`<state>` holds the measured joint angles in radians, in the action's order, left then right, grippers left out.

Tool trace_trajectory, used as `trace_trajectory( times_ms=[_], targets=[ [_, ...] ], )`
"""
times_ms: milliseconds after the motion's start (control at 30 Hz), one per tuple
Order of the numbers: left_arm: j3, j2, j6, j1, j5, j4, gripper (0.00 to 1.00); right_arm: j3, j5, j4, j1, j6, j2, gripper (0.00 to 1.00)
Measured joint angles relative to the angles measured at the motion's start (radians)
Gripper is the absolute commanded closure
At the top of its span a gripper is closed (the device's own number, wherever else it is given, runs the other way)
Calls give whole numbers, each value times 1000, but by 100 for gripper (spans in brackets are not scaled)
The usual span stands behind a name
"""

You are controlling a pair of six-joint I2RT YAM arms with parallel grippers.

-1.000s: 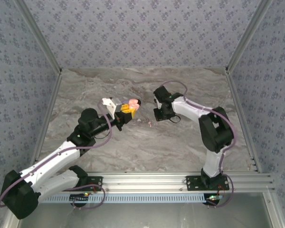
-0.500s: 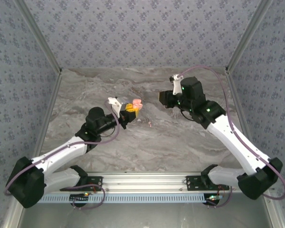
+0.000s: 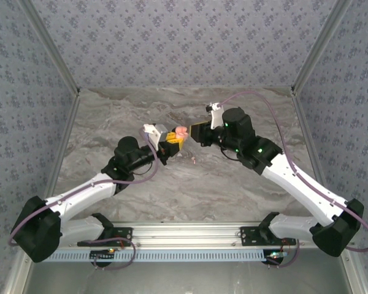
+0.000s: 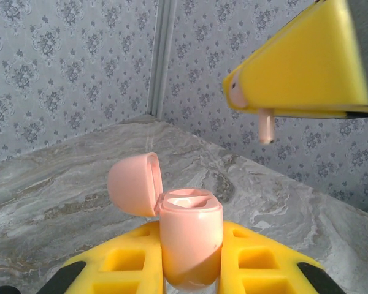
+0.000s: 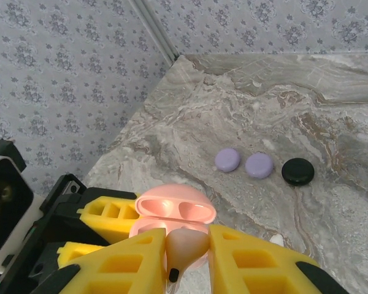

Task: Insert the wireless bluetooth earbuds into the charging case

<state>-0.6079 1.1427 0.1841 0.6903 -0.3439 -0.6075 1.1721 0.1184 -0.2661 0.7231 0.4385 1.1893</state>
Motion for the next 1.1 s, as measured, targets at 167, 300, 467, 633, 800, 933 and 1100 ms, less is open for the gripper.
trace_trajectory(
  times_ms=[167,300,467,633,800,933,1100],
  targets=[
    [0,0,0,0,0,0,100,0,-3,17,3,3,32,75],
    [0,0,0,0,-1,-3,100,0,-7,27,6,3,48,75],
    [-2,0,0,0,-5,-3,100,0,-6,39,6,3,64,75],
    [-5,0,1,0,-7,-1,100,0,-7,40,7,3,79,75],
    [-5,6,0,0,-8,2,100,0,-6,41,9,3,86,75],
    [-5,6,0,0,-10,3,100,0,-6,47,13,2,88,75],
    [-5,6,0,0,-11,3,100,0,-10,47,15,2,88,75]
  ],
)
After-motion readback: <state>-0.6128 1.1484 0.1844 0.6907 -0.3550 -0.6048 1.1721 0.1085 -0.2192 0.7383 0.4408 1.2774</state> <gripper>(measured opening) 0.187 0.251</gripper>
